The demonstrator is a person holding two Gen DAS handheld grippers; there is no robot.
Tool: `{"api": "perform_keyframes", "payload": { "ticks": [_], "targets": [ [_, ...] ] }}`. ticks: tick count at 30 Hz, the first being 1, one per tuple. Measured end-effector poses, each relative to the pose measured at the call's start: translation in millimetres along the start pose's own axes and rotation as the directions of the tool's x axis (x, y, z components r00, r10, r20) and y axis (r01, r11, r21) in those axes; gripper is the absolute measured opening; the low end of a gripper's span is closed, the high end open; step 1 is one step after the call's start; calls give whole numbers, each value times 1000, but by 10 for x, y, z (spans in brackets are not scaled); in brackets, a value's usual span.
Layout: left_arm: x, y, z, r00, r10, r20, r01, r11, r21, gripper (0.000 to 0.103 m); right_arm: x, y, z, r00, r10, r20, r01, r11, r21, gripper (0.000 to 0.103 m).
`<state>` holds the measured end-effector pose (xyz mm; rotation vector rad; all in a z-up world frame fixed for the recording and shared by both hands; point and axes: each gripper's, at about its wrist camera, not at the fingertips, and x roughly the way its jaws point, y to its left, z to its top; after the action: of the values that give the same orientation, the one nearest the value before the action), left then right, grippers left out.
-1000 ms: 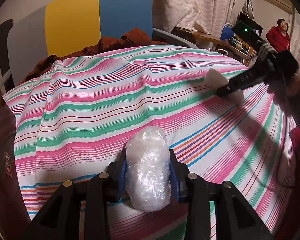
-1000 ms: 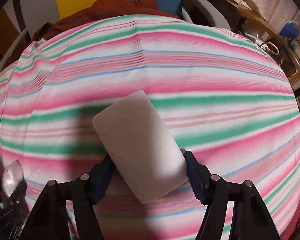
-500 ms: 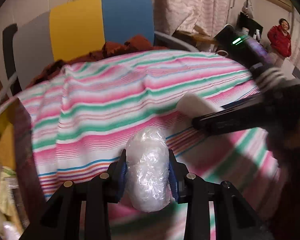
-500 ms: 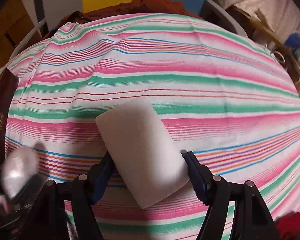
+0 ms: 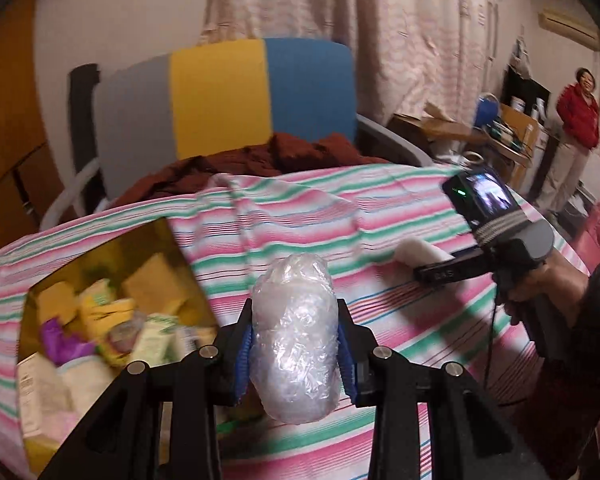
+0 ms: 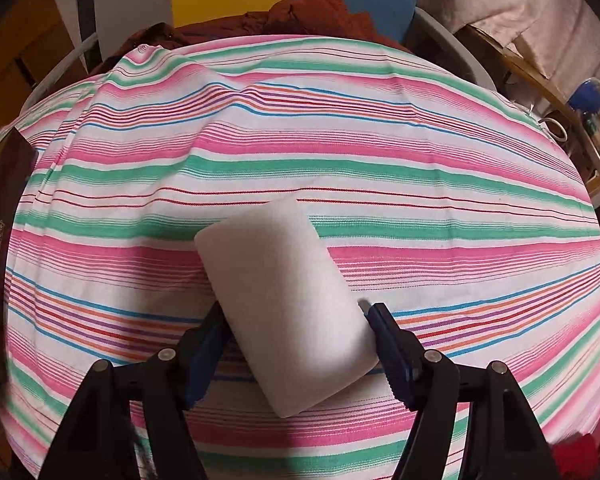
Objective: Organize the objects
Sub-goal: 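Carry the plastic wrap and foam block over the gold tray with both tools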
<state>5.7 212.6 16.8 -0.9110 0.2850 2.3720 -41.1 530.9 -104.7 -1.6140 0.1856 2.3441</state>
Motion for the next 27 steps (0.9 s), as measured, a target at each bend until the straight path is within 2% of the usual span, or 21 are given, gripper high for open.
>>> {"api": "perform_keyframes", "payload": {
  "ticks": [4,10,16,21,27],
  "targets": [
    [-134,265,-60,998,57,6,-57,998,-41,36,-10,-116,-45,1000,2,-2,-2,1000,7,70],
    [-223,591,-173,994,110,0,-109,988,-110,36,-152,36,-125,998,62,4,-62,997,45,70],
    [-207,814,-329,992,120,-26,-123,978,-166,36,-530,661,-238,986,160,56,-162,987,22,70],
    [-249,986,-451,991,132,-34,-136,968,-209,36,-766,1102,-275,952,287,101,-289,957,2,70],
    [-368,1341,-579,985,172,-32,-174,944,-281,36,-1125,1779,-351,891,432,139,-425,902,-81,70]
  ]
}}
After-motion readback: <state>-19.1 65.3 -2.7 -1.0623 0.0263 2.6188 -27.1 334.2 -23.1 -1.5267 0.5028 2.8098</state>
